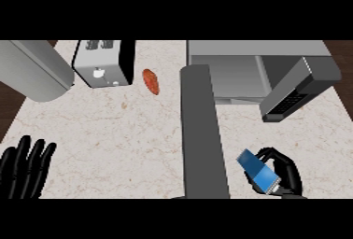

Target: Pick up the milk, place it into the microwave and close the microwave

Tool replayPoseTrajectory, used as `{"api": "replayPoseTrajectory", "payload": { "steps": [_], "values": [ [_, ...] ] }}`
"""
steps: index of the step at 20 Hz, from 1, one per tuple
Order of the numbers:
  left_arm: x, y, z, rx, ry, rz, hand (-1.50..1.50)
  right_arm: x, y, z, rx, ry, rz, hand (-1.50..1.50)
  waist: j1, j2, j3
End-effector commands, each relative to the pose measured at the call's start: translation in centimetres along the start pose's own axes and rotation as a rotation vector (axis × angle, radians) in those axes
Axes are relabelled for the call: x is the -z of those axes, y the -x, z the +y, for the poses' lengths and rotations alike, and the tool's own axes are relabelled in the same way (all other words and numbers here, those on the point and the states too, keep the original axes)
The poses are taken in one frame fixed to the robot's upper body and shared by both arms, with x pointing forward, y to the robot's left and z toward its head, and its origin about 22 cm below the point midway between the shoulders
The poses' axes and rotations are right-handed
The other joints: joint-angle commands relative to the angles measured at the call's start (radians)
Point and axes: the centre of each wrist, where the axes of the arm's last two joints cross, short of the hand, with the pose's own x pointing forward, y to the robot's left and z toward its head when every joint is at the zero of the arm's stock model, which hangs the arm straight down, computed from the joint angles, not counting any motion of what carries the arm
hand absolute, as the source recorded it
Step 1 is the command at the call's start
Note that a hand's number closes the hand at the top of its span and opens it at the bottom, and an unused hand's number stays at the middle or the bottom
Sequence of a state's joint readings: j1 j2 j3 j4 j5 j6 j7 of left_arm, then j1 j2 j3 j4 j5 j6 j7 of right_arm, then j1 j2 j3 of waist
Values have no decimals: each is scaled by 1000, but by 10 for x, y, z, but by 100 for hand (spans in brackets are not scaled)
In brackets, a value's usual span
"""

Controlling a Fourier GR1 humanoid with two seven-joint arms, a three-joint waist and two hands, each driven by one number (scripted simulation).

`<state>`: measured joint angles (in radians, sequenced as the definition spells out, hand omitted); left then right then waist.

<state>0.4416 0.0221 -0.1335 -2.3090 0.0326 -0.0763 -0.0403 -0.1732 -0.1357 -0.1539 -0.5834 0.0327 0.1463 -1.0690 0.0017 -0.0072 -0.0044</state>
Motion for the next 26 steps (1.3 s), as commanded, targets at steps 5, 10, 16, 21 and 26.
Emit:
{"api": "replayPoseTrajectory", "payload": {
  "steps": [5, 10, 16, 21, 26],
  "values": [
    [-2, 12, 10, -15, -20, 17, -150, 10, -25, 44, 35, -18, -123, 150, -4, 4, 3],
    [6, 12, 24, 2, -44, 23, -150, 50, -42, 65, -8, -16, -162, 150, 0, 6, 4],
    [-1, 29, 31, 6, -46, 23, -150, 102, -70, 86, -93, -43, -143, 150, 4, 7, 4],
    [12, 8, 36, 17, -28, 33, -150, 136, -77, 98, -239, 14, -79, 150, 4, 9, 4],
    [-6, 5, 43, -5, 8, 34, -150, 182, -77, 92, -330, 79, -24, 150, 30, 14, 5]
  ]
}}
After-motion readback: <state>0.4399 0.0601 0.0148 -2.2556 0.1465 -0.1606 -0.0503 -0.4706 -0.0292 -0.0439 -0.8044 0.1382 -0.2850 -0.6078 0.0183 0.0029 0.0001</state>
